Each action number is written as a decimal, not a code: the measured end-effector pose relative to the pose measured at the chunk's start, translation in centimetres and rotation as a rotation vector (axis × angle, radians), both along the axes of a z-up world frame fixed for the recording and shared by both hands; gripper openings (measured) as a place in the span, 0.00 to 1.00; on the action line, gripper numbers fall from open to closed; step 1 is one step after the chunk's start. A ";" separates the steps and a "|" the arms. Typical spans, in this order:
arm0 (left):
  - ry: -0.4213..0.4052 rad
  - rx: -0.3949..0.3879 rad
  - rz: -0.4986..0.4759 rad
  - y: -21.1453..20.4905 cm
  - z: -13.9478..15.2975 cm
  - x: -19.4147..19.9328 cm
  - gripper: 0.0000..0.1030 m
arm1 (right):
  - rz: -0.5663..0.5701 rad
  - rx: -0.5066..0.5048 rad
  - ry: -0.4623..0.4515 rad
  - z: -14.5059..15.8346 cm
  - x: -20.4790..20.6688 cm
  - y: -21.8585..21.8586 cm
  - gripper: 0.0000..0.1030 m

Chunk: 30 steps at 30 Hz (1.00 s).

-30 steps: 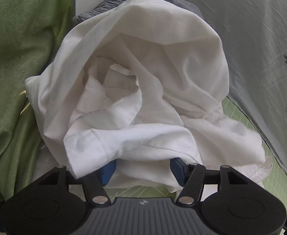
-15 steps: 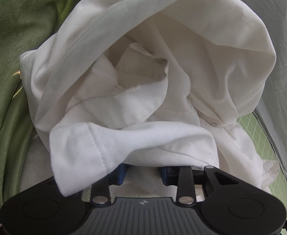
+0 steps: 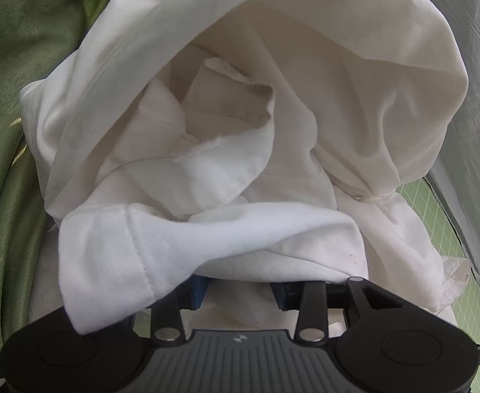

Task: Fold clothes
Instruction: 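Lift the white shirt off the pile with both grippers and lay it on the mat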

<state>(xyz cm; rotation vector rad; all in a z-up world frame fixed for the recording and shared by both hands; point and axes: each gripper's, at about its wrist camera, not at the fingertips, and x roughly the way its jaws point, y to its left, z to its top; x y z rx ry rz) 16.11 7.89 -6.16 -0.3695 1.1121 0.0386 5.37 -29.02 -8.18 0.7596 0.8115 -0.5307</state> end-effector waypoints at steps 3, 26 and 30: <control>0.005 0.020 -0.008 -0.4 0.2 -0.2 0.43 | 0.076 0.060 0.013 -1.8 1.9 0.4 0.70; 0.014 0.040 -0.244 -17.7 3.6 -16.0 0.47 | -0.035 -0.204 0.011 -1.5 -13.3 -23.0 0.07; -0.009 0.045 -0.332 -22.5 3.2 -18.1 0.53 | -0.105 -0.335 -0.005 -0.8 -16.3 -30.6 0.08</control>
